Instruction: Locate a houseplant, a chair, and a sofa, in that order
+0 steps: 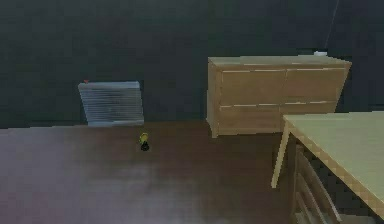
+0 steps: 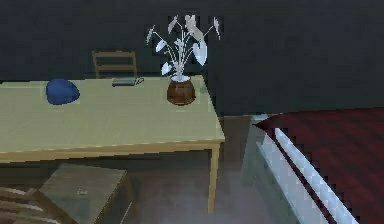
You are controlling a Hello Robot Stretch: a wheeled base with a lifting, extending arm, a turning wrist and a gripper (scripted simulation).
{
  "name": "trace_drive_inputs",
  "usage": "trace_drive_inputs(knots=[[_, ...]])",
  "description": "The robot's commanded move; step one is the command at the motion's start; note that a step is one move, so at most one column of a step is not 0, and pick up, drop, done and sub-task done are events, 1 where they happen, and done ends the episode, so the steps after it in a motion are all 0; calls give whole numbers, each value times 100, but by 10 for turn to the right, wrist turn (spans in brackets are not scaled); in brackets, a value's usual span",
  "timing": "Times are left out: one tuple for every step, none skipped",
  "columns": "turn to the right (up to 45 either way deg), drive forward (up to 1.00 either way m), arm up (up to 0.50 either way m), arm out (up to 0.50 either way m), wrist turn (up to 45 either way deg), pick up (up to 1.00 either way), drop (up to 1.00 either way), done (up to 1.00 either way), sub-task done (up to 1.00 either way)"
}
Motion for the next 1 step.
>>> trace_drive_inputs(knots=[[-90,0,0,0,0,0,0,0,0]])
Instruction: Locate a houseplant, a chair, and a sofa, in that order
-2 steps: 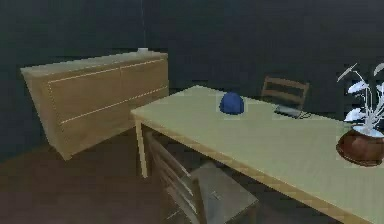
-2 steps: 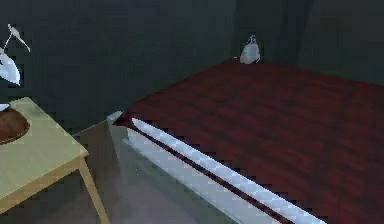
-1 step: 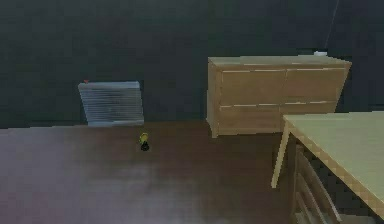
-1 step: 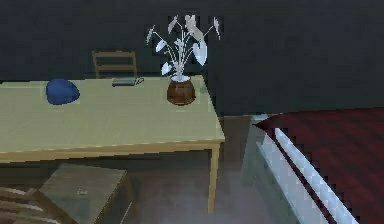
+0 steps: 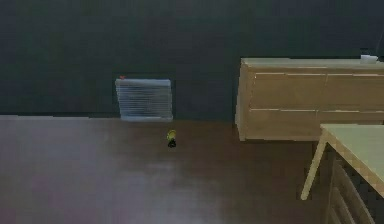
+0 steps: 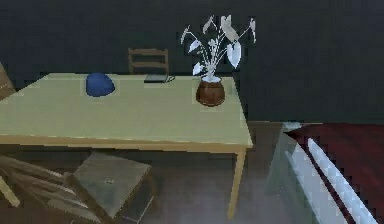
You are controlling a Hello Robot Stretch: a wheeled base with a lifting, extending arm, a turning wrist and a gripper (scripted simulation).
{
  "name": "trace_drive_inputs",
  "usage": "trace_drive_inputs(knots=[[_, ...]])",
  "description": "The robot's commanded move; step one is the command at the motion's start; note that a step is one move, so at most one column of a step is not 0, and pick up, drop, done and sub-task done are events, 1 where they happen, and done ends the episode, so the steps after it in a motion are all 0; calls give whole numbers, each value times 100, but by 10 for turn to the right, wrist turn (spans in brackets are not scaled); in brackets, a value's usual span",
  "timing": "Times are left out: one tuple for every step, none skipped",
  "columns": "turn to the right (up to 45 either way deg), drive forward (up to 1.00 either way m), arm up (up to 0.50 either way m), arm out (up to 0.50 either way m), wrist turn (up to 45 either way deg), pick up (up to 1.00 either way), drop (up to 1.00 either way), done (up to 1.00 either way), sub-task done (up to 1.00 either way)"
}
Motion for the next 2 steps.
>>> trace_drive_inputs(knots=[[0,10,0,0,0,0,0,0,0],[450,0,0,0,0,0,0,0,0]])
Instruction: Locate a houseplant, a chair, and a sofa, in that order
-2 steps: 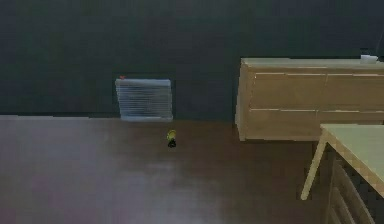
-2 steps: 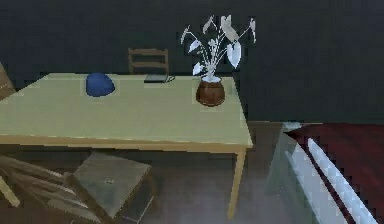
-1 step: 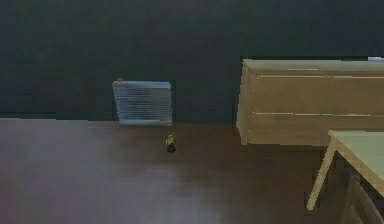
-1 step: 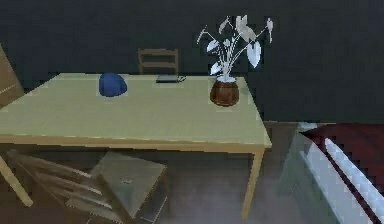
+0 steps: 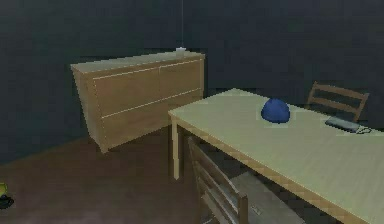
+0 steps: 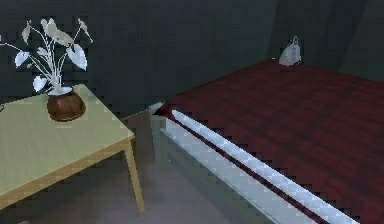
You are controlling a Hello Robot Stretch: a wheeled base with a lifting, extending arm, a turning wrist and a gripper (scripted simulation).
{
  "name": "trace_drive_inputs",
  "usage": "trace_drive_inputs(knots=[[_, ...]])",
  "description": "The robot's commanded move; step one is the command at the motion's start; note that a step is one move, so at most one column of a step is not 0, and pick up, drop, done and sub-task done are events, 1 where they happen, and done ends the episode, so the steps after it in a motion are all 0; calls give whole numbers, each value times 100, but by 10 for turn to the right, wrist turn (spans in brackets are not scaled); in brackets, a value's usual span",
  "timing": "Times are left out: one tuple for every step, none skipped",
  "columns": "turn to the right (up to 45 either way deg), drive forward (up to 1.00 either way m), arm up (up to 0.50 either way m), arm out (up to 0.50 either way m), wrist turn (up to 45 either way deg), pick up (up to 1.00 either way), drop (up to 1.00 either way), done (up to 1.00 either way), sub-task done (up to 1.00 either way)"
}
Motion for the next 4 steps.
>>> trace_drive_inputs(knots=[[180,0,0,0,0,0,0,0,0],[0,0,0,0,0,0,0,0,100],[-450,0,0,0,0,0,0,0,0],[-450,0,0,0,0,0,0,0,0]])
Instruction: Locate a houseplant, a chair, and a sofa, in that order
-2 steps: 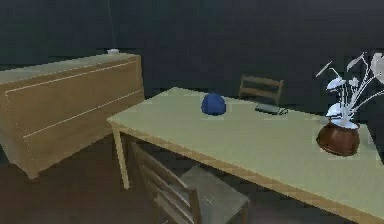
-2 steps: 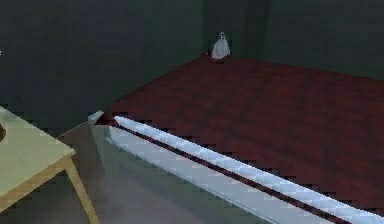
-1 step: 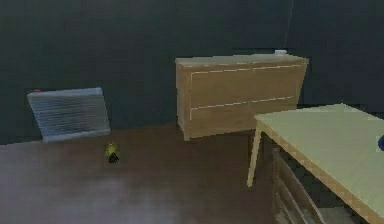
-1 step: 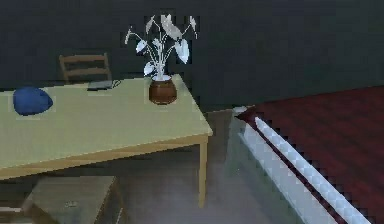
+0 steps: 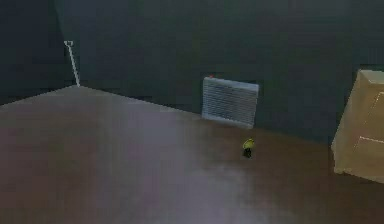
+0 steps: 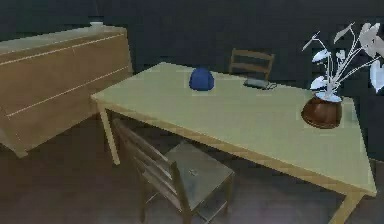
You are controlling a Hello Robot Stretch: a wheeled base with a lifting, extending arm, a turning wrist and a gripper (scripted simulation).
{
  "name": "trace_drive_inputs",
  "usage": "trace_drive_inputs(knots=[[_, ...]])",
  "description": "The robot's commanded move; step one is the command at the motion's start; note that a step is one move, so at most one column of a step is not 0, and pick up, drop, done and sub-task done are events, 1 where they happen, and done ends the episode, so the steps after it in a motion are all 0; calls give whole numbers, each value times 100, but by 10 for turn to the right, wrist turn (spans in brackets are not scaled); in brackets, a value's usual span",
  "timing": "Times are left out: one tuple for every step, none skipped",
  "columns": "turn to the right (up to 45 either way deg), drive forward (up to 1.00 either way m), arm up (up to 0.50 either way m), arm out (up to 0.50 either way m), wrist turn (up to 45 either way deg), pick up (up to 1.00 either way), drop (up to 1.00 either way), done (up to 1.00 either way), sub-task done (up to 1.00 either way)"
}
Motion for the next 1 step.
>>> trace_drive_inputs(knots=[[-420,0,0,0,0,0,0,0,0]])
